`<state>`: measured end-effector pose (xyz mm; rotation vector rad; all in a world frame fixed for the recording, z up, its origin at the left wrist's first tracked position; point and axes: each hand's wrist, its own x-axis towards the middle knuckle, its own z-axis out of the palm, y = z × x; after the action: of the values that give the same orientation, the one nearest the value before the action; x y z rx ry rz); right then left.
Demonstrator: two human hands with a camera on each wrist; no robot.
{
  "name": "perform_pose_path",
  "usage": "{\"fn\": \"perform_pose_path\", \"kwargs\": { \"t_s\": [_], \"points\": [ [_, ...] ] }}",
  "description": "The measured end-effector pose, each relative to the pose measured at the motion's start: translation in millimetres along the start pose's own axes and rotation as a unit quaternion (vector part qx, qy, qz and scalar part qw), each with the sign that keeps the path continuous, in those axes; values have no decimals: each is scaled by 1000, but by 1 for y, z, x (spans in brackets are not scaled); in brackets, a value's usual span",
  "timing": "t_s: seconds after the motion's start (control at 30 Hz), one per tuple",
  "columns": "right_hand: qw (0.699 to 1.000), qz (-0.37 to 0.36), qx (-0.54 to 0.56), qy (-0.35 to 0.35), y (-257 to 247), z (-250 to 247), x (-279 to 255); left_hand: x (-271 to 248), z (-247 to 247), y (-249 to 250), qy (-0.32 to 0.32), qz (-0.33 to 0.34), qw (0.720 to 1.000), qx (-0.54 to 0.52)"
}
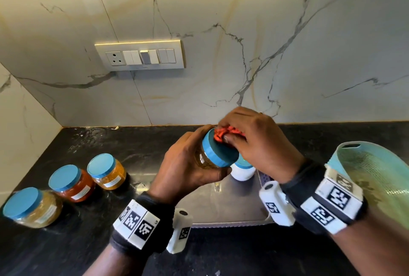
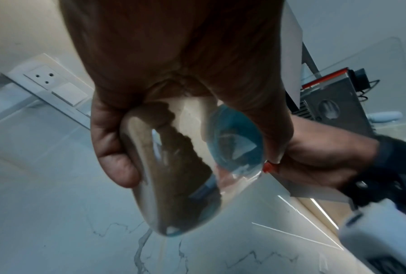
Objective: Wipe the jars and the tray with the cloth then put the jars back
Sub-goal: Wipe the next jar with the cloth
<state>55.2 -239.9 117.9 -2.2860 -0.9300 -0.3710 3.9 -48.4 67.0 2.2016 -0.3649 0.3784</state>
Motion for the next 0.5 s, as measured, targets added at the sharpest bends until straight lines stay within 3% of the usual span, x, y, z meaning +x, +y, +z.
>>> {"fn": "perform_pose_path", "kwargs": {
  "t_s": [0.1,0.2,0.33,0.43,0.5],
  "points": [
    [999,-27,26,16,-17,6,6,3,-3,-2,7,-10,1000,-11],
    [995,-60,72,-28,-18,2,-10,0,-9,-6,22,-25,999,-19],
    [997,-10,42,-59,2,-8,-14,-7,-5,-2,2,-83,990,-115],
    [999,26,39,-4,6,-8,0,-4,0,-2,-23,-150,957,-248],
    [992,57,107,39,2,-9,5,-3,0,2,-12,-188,920,-343]
  ]
}}
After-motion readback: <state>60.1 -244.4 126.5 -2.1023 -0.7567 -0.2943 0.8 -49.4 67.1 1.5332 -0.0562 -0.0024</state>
